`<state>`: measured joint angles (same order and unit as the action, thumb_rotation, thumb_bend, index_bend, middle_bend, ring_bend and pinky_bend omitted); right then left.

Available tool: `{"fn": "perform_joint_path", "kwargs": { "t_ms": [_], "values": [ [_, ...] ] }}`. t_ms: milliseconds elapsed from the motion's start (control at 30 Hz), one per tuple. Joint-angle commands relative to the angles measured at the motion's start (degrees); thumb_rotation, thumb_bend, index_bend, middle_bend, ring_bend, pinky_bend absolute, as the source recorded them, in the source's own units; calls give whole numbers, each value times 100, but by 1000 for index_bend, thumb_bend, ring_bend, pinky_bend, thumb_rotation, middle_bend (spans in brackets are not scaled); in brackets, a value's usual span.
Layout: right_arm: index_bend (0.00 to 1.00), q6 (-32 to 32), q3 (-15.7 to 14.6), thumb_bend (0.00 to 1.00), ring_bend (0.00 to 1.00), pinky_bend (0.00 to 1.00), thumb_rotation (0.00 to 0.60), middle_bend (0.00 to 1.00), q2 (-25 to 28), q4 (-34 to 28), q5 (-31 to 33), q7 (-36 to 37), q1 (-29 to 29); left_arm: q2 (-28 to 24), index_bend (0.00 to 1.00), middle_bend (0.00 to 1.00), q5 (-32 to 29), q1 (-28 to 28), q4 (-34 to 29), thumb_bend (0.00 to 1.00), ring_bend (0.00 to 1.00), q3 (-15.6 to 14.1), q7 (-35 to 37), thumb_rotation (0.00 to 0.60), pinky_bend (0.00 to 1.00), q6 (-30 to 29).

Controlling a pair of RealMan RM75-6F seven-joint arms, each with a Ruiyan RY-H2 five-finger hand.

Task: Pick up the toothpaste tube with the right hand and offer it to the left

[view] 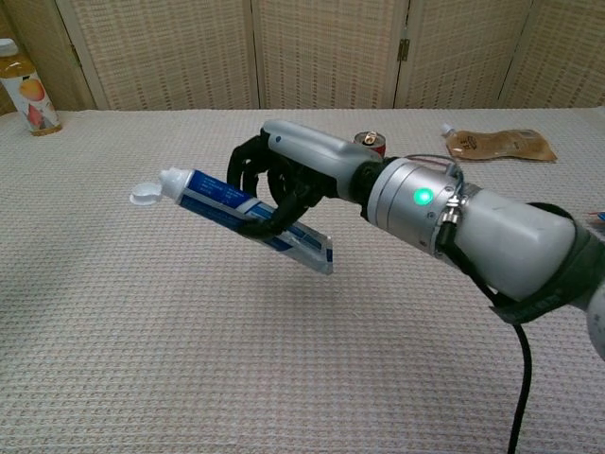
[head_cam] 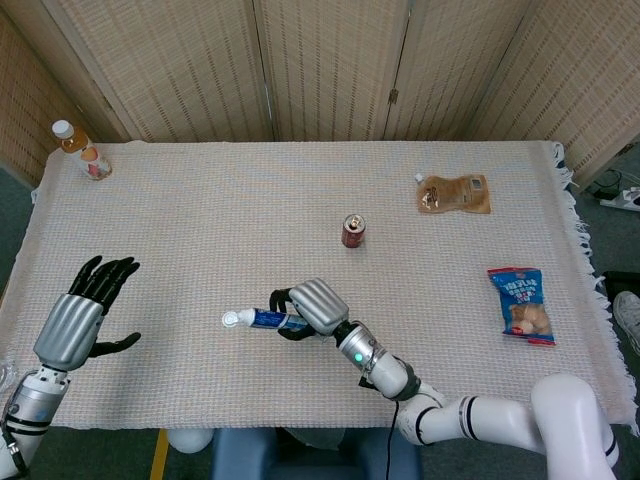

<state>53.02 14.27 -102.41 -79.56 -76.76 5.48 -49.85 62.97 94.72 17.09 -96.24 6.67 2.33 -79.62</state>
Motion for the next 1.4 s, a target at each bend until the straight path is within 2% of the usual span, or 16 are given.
{"fn": "perform_joint_path", "kwargs": {
  "t_ms": [33, 200, 433, 767, 1167, 1400],
  "values": [
    [713, 103, -107, 637, 681, 627, 600, 657, 371, -9, -617, 1787, 178, 78, 110, 130, 137, 165, -135, 135, 150, 54, 71, 600, 85, 59],
    [713, 242, -227, 639, 681, 627, 600, 657, 281, 201, -918, 3059, 188, 219, 65, 130, 323, 387, -273, 135, 138, 71, -49, 600, 64, 137],
    [721, 396, -357, 639, 681, 627, 600, 659, 101, 445, -1170, 3722, 115, 485, 56, 130, 458, 624, -384, 135, 124, 89, -393, 600, 50, 236],
    [732, 403, -426, 639, 681, 627, 600, 661, -55, 419, -1144, 3643, 55, 900, 53, 130, 432, 864, -441, 135, 127, 100, -239, 600, 51, 275],
    [748, 313, -502, 639, 687, 627, 600, 671, 23, 269, -1086, 3537, 34, 1074, 52, 130, 376, 992, -412, 135, 128, 71, -314, 600, 46, 270],
    [763, 110, -572, 667, 704, 632, 600, 689, 24, 307, -1031, 2937, -47, 965, 53, 130, 329, 1027, -555, 135, 129, 12, -230, 600, 41, 315]
  ]
}}
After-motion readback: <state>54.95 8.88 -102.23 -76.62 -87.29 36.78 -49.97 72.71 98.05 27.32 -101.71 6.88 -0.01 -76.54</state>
